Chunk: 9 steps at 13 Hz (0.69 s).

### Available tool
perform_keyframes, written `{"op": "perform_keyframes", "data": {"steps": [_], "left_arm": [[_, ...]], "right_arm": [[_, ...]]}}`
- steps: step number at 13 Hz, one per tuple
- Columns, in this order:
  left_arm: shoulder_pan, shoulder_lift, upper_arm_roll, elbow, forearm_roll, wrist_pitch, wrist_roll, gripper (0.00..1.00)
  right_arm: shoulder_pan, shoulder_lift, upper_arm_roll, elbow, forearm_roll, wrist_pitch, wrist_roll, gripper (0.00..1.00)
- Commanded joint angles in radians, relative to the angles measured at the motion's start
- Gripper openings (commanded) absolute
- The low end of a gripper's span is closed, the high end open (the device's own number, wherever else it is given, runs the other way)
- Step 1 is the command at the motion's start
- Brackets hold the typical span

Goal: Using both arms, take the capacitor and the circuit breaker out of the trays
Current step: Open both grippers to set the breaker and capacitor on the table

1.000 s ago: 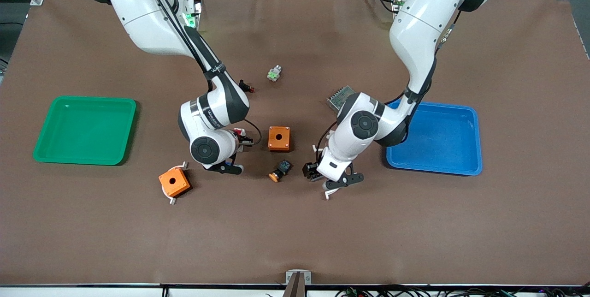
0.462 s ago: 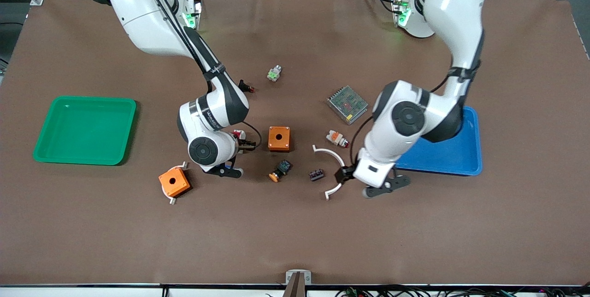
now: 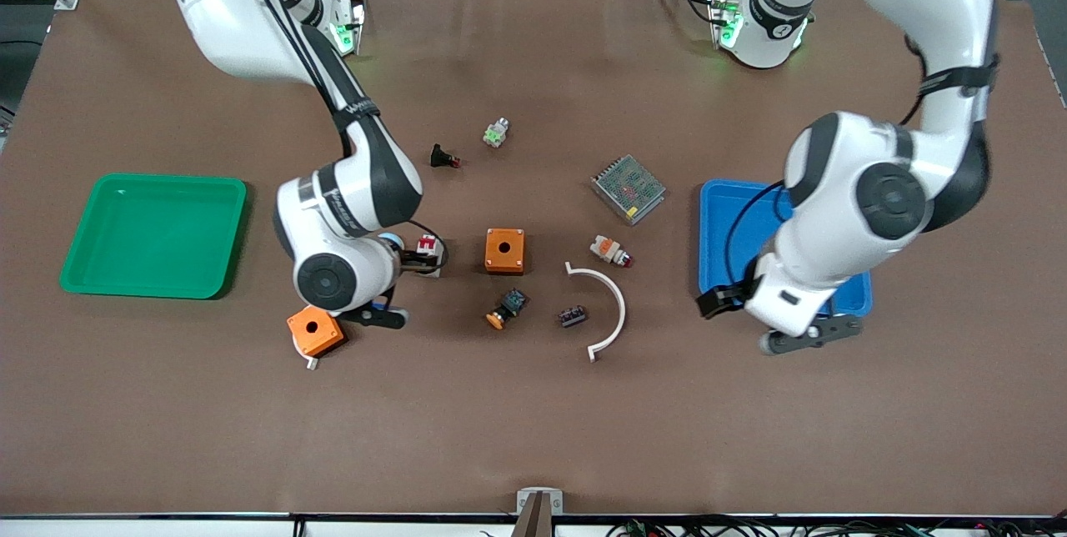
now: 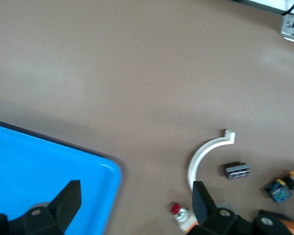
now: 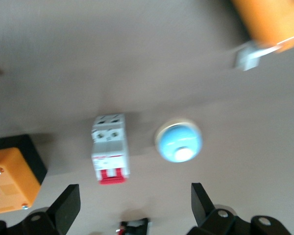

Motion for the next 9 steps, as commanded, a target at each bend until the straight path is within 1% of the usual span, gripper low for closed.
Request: {"op": "perform_keyframes", "data": {"steps": [1,2,3,5,6,7,9], "left_arm": [[0.058,-0.093,-0.005,-0.051,0.053,-0.072,0.11,1.0],[0.063,-0.109,-0.006,-0.049,0.109,-0.092,0.119,1.0],[0.066,-0.129,-0.005,-0.049,0.14,-0.115,0.126,1.0],[0.097,-0.164,-0.002,-0.043,0.171,-0.176,0.123,1.0],[0.103,-0.19,-0.003,-0.045,0.19,-0.223,0.161,1.0],[0.12,-0.207,-0.003,-0.046,0.19,-0.239,0.229,1.0],[0.141,-0.25,-0.006,-0.048,0.187,-0.245,0.284,1.0]], "right_arm": [[-0.011,-0.183,0.004,-0.082,-0.145,-0.066,-0.041,1.0],[-0.04,-0.26,0.002,-0.135,-0.168,-0.064,-0.125,1.0],[-0.101,-0.312,0.004,-0.174,-0.169,-0.06,-0.196,1.0],[-0.21,-0.383,0.004,-0.218,-0.169,-0.063,-0.323,1.0],[-0.257,-0.424,0.004,-0.255,-0.169,-0.058,-0.379,1.0],[-0.294,-0.456,0.002,-0.286,-0.172,-0.055,-0.435,1.0],[-0.401,-0.503,0.005,-0.304,-0.169,-0.046,-0.598,1.0]]}}
